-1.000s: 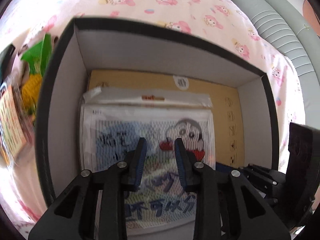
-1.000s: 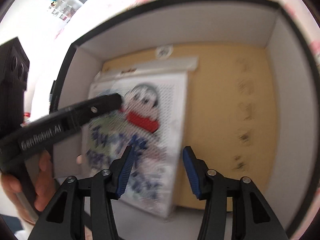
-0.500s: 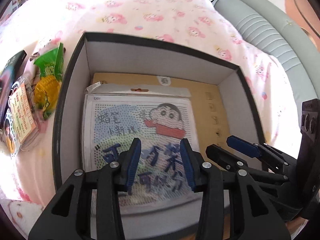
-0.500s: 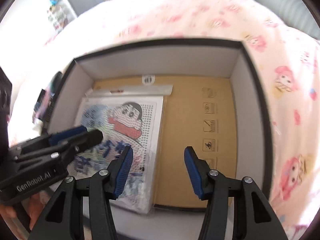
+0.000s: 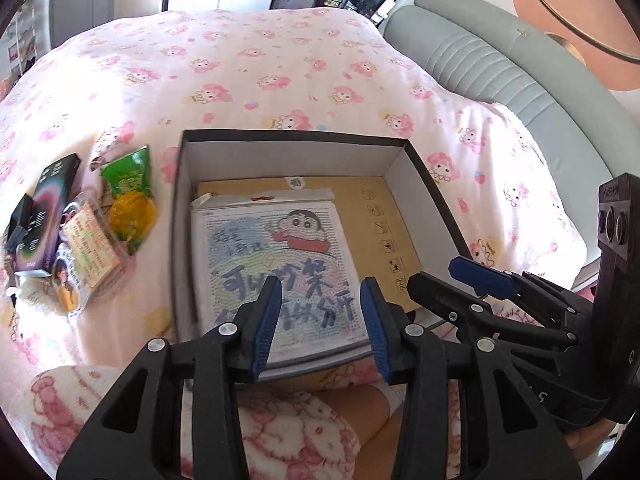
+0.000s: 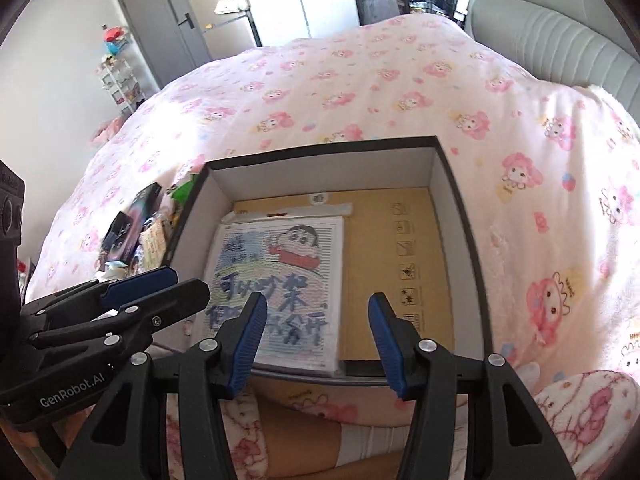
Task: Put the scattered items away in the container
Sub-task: 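Move the left gripper to the black Smart Devil box and grasp it, then lift the Smart Devil box and carry it over the open box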
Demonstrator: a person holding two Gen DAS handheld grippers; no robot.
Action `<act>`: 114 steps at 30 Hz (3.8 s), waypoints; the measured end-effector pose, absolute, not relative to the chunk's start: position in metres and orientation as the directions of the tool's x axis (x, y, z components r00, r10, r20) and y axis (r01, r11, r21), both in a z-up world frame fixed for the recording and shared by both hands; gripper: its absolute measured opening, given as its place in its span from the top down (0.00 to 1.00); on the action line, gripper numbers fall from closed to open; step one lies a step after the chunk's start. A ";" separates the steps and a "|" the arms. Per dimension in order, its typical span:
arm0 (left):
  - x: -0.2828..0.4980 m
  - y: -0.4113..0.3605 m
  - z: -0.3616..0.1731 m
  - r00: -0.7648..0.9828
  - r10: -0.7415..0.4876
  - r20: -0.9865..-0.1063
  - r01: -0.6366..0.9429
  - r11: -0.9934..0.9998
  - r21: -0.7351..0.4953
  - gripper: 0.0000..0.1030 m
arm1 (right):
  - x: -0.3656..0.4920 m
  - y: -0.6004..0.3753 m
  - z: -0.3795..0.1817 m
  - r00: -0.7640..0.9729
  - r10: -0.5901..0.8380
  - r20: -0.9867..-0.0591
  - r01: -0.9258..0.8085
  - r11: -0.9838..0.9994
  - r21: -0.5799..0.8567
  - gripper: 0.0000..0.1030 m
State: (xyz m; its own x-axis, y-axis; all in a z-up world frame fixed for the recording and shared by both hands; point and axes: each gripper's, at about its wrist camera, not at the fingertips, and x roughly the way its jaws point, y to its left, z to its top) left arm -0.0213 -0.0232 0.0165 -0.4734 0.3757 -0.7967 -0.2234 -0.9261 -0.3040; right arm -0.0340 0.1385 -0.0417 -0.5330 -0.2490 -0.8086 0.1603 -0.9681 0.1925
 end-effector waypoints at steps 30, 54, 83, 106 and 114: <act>-0.117 -0.376 -0.141 -0.471 0.154 -0.869 0.434 -0.817 -0.380 0.59 | -0.166 -0.164 -0.138 0.011 -0.560 -0.829 0.401 -0.756 0.517 0.52; -0.130 -0.353 -0.163 -0.480 0.375 -0.793 0.345 -0.750 -0.564 0.57 | -0.199 -0.180 -0.160 -0.017 -0.562 -0.827 0.372 -0.772 0.516 0.51; -0.099 -0.318 -0.152 -0.485 0.366 -0.794 0.304 -0.781 -0.546 0.56 | -0.153 -0.186 -0.159 -0.019 -0.415 -0.910 0.509 -0.787 0.348 0.55; -0.064 -0.148 -0.002 -0.585 0.486 -0.650 -0.019 -0.809 -0.588 0.57 | -0.068 0.031 0.020 -0.311 -0.620 -0.720 0.472 -0.758 0.449 0.57; -0.092 -0.037 -0.035 -0.444 0.538 -0.716 -0.091 -0.822 -0.562 0.58 | -0.059 0.140 -0.015 -0.352 -0.563 -0.748 0.328 -0.822 0.465 0.57</act>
